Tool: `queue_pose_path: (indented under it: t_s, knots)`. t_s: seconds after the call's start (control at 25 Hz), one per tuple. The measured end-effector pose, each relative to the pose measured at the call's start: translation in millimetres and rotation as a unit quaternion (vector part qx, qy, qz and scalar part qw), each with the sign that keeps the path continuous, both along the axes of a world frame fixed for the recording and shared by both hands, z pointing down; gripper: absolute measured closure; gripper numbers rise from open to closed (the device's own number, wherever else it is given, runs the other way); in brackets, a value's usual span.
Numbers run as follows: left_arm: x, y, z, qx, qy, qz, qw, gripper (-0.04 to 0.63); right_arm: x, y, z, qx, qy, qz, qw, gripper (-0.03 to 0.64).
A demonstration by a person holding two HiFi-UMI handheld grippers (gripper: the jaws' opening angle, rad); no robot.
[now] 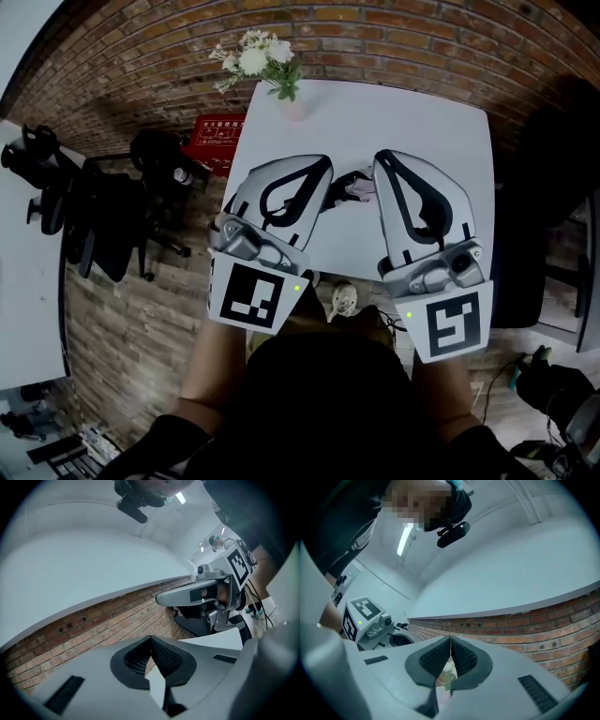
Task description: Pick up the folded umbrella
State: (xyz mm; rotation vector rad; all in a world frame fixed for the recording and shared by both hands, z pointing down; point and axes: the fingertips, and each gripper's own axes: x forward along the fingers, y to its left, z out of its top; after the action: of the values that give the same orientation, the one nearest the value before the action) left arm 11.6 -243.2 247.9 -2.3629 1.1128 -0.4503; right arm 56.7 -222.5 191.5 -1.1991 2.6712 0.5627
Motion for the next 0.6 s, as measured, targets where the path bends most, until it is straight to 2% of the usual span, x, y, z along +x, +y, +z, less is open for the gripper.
queue_pose_path:
  t_s: [0.2,0.4,0.6]
  knots:
    - [-2.1,-12.5,35.2,-0.065,-0.034,0.001,0.9973,0.583,-7.3,-8.4,5.4,-0.005,0.006,-0.004,1.000,0.586]
    - [-11.1,-25.4,59.0,-0.096,-0.082,0.001,0.9920,0.583,-14.0,-18.1,10.7,-0.009,0.014,-0.004,1.000,0.586]
    - [-21.1,-38.3,78.4,-0.121,-0.114,-0.013,0.9860,0.583,-18.7,-26.5,13.4,-0.020,0.011,-0.004,1.000,0.586]
